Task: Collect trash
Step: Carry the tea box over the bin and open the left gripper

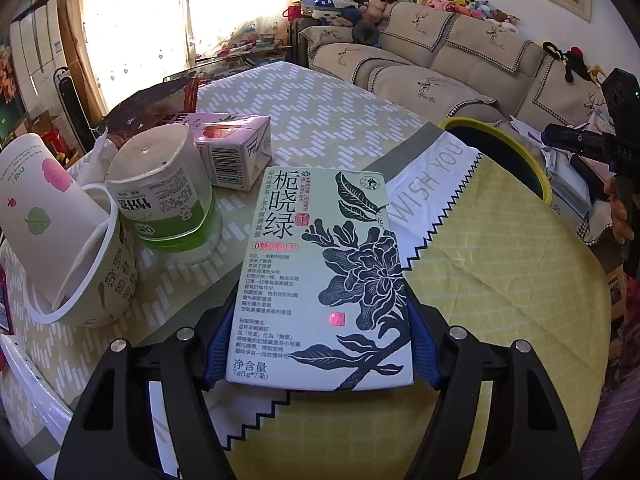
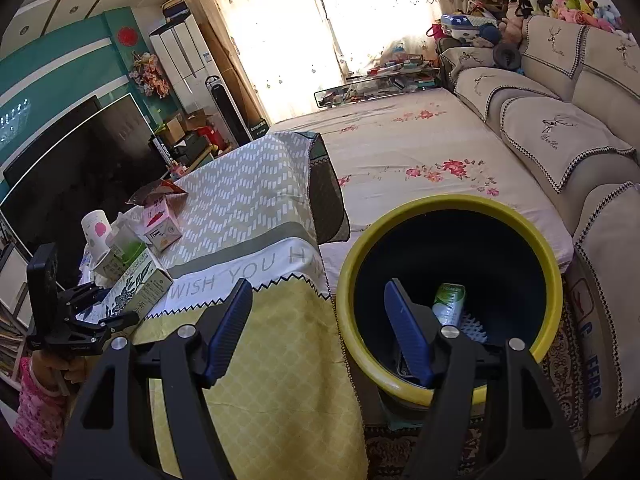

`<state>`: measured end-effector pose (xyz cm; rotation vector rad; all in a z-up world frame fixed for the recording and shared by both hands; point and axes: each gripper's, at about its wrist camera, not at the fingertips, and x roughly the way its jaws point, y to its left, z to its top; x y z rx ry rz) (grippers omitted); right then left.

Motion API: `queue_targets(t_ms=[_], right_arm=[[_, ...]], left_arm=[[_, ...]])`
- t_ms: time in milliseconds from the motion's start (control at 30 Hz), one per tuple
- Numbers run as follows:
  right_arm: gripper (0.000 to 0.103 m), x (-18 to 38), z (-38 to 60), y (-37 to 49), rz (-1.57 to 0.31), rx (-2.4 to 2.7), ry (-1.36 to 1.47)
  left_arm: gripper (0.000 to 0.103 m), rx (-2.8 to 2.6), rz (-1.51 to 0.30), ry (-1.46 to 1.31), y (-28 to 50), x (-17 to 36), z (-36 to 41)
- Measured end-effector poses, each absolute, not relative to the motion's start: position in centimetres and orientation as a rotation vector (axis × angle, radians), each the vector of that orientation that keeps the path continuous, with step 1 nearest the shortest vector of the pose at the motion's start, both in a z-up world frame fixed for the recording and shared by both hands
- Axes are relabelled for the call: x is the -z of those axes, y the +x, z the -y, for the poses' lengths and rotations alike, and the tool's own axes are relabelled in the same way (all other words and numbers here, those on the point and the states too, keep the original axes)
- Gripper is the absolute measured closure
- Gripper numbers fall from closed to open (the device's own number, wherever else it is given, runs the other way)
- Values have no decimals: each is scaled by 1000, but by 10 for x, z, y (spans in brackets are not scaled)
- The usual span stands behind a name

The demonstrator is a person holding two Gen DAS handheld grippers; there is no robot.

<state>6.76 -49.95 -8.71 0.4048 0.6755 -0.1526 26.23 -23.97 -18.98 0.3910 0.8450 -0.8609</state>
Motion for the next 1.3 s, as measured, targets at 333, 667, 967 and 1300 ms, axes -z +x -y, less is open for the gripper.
queue_targets(t_ms=[333,667,967,1300], right_arm=[[38,75,508,51,-633,157,399],[37,69,527,26,-617,211,372],[35,71,582,-17,-556,383,425],[34,71,624,-57,-486,458,501]], left_arm=[[32,871,-844,356,235,170,252],[32,985,-820,426,184,119,316],[32,1077,-858,575,152,110,428],[32,1097,-935,744,153,147,550]])
